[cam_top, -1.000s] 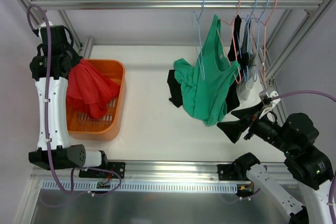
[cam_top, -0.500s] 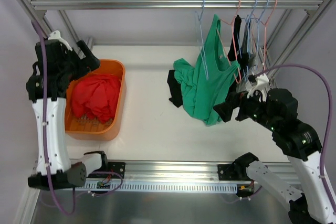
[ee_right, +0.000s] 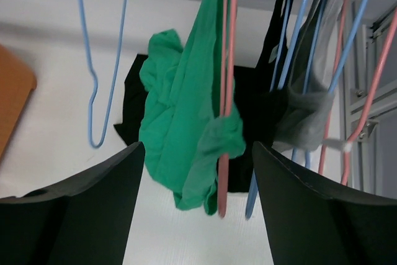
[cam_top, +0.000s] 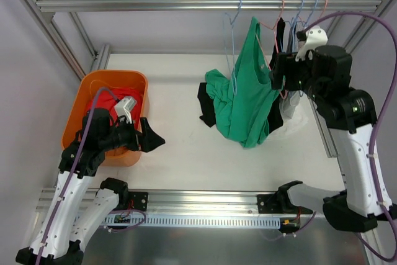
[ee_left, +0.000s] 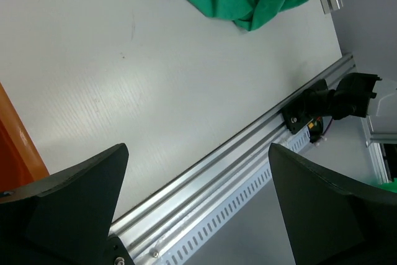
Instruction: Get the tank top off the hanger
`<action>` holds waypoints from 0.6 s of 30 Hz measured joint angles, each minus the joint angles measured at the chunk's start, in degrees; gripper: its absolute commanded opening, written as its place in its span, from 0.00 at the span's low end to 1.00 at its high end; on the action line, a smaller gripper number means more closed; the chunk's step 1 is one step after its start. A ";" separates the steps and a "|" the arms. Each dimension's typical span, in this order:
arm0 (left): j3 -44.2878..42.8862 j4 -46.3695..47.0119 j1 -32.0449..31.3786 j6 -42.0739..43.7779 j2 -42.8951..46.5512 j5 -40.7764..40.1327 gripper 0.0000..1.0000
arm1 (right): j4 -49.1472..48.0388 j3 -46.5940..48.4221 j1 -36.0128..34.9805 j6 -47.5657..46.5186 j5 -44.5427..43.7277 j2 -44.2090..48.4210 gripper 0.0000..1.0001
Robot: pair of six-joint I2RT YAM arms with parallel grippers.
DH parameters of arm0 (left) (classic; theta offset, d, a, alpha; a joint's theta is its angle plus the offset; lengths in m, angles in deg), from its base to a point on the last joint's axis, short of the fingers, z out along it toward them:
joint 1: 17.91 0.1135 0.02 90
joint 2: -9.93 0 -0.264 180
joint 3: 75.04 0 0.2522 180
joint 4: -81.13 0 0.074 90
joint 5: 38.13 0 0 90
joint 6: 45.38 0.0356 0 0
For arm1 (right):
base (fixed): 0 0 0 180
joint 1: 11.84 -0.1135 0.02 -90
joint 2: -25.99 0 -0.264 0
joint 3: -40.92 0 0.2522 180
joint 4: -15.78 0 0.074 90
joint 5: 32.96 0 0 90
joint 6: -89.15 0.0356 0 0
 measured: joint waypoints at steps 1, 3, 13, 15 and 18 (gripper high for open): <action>1.68 0.39 0.00 0.04 0.46 0.04 0.99 | 0.50 2.67 1.14 -0.94 0.15 -2.23 0.71; 4.15 1.05 0.00 0.04 1.64 0.00 0.99 | 0.85 7.04 2.69 -2.47 0.74 -6.47 0.69; 5.44 4.87 0.00 0.07 5.46 0.57 0.99 | 3.32 16.22 6.82 -6.75 4.52 -19.69 0.40; 5.73 5.33 0.00 0.07 5.92 0.85 0.99 | 3.37 17.09 7.82 -7.06 5.07 -21.29 0.32; 6.14 5.53 0.00 0.07 6.54 1.44 0.99 | 3.39 17.62 8.57 -6.97 6.97 -22.97 0.22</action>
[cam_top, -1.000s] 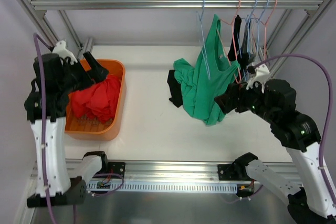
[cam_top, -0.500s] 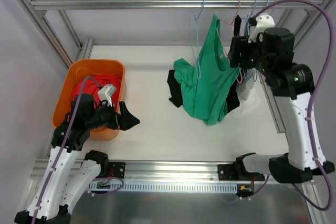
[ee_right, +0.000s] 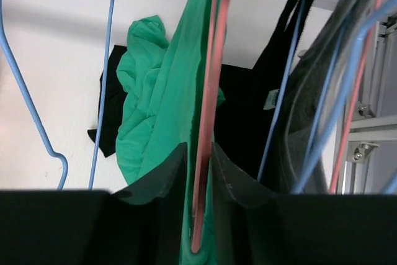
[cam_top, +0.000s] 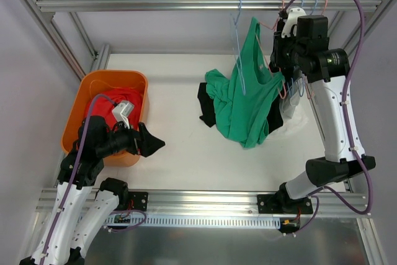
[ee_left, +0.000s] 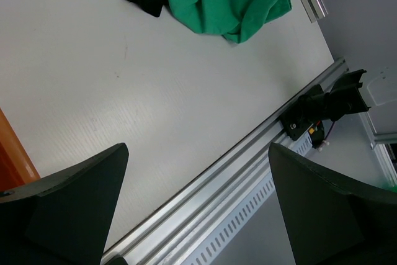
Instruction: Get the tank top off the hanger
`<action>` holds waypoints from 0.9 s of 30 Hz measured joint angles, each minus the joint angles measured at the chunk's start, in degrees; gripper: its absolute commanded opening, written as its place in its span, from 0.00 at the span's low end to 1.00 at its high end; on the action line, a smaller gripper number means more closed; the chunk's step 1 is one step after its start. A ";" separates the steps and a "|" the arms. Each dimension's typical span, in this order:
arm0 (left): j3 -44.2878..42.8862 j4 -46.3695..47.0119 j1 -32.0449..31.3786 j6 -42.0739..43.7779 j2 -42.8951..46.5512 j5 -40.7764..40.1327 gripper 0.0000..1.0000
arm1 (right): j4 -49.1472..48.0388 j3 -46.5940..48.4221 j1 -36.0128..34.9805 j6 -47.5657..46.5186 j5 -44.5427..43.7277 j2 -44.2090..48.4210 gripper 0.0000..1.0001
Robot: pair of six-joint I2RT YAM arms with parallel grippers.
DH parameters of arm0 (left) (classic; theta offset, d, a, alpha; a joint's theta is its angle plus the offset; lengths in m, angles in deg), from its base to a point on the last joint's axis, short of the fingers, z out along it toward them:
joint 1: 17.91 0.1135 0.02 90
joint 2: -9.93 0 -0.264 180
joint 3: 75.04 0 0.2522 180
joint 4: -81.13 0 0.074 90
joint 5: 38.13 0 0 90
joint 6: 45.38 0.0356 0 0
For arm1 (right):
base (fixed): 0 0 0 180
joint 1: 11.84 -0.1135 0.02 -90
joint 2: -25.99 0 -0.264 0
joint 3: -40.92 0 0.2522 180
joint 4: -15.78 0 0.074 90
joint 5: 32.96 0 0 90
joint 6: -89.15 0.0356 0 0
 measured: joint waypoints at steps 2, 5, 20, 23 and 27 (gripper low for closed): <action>0.09 0.15 0.00 0.00 0.09 0.07 0.99 | 0.00 0.13 0.02 0.24 1.31 -0.70 0.16; 0.11 0.44 0.00 -0.02 0.09 0.04 0.99 | -0.11 0.22 0.02 1.07 2.91 -1.03 0.05; 0.13 0.76 0.00 -0.04 0.17 -0.02 0.99 | -3.15 0.31 -2.23 6.19 5.81 -0.33 0.00; 0.15 0.76 0.00 -0.04 0.70 -0.07 0.99 | -4.04 0.31 -2.78 6.47 5.60 0.66 0.00; 0.15 0.76 0.00 -0.07 1.25 -0.07 0.99 | -5.03 0.31 -2.78 6.60 4.98 2.14 0.00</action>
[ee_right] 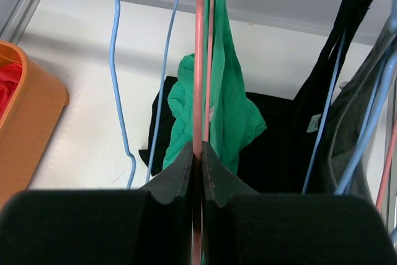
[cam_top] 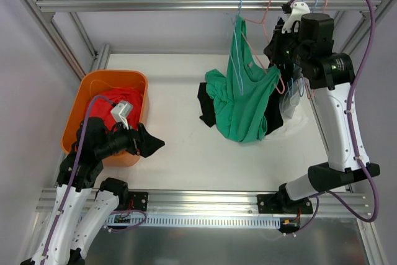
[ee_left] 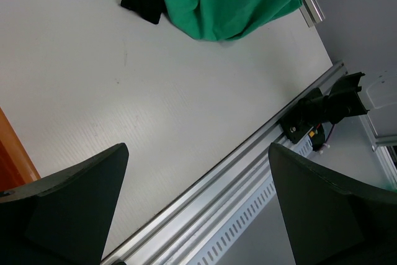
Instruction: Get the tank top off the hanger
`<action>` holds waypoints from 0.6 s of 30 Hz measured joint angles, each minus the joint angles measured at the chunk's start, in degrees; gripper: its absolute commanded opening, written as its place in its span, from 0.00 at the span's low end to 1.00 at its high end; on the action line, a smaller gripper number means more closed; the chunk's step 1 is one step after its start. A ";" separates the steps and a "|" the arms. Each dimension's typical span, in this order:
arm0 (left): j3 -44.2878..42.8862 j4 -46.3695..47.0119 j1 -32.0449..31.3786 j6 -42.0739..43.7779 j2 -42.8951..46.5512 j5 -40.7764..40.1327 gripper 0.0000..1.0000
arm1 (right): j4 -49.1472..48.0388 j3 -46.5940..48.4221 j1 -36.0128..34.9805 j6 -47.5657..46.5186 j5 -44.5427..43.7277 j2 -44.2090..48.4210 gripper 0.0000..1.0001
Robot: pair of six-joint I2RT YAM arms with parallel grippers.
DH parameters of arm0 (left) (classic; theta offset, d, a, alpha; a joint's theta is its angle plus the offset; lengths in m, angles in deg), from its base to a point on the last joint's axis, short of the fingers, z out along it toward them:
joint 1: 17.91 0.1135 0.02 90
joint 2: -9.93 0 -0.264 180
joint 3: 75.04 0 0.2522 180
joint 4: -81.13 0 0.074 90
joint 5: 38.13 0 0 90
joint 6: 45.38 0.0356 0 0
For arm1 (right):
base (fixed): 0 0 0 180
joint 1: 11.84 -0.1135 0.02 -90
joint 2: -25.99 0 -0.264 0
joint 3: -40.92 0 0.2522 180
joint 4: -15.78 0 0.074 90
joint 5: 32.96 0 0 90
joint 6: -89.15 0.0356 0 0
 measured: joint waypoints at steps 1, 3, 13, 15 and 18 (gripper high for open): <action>0.00 0.00 0.00 0.02 0.04 0.00 0.99 | -0.11 0.00 0.00 0.00 -0.02 0.39 0.00; 0.00 0.00 0.00 0.00 0.04 -0.02 0.99 | -0.46 -0.15 0.00 0.00 -0.11 1.29 0.00; 0.00 -0.02 0.00 0.00 0.94 -0.42 0.99 | -2.82 -8.39 0.00 0.13 -0.24 10.82 0.00; 0.00 -0.02 0.00 0.00 2.32 -0.76 0.99 | -3.15 -10.40 0.00 0.26 -0.22 13.27 0.00; 0.00 0.02 0.00 0.00 4.28 -1.01 0.99 | -3.61 -12.33 0.00 0.61 -0.07 16.55 0.00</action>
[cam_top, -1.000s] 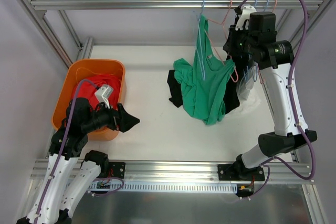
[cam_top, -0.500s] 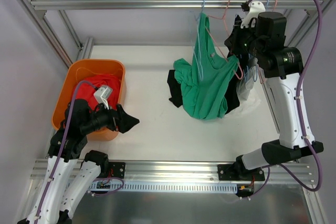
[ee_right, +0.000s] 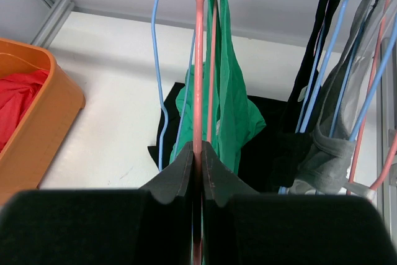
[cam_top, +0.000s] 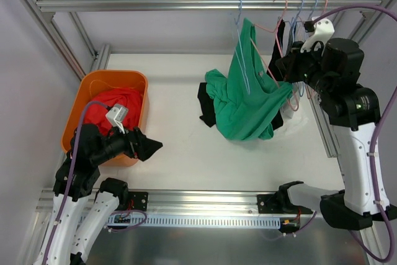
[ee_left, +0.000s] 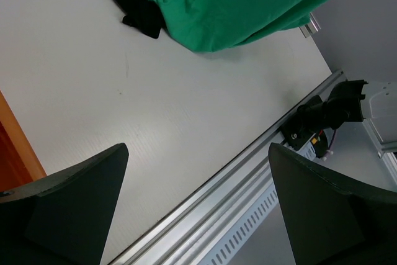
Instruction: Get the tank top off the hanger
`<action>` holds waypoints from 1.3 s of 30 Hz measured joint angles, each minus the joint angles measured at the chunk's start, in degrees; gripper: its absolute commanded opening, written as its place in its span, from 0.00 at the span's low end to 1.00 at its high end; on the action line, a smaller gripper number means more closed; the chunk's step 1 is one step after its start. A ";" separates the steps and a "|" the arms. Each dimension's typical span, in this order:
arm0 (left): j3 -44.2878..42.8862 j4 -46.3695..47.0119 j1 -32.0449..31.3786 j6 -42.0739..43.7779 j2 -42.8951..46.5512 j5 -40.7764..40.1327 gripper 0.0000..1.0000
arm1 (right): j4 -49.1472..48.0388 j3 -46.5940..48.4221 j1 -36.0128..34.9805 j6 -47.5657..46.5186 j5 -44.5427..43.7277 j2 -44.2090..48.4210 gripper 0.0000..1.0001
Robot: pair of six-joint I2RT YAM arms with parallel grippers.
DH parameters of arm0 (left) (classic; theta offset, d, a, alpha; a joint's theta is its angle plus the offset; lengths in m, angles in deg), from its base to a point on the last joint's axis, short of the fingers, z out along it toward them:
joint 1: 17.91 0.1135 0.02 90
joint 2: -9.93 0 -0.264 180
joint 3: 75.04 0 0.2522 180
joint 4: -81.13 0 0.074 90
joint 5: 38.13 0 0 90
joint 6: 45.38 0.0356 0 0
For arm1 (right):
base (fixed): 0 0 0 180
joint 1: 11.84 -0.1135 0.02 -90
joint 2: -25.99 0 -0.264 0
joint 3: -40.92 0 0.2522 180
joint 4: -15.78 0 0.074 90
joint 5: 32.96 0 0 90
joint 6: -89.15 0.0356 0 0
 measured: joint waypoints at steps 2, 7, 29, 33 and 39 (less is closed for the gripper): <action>0.00 0.02 0.00 0.00 0.22 -0.07 0.99 | -0.48 -1.27 0.00 0.28 0.15 2.01 0.00; -0.46 -0.07 0.00 0.02 -1.68 -0.37 0.99 | -0.94 -7.23 0.00 1.40 0.35 9.44 0.00; -51.91 9.46 -49.46 7.56 -44.46 -28.61 0.99 | 19.52 -0.17 0.00 5.29 14.34 36.74 0.00; -64.43 10.54 -52.96 11.96 -56.08 -34.99 0.92 | 22.71 7.02 0.00 6.16 16.65 36.74 0.00; -69.99 10.67 -53.62 14.97 -63.87 -36.83 0.69 | 24.92 12.48 0.00 6.99 19.63 36.72 0.00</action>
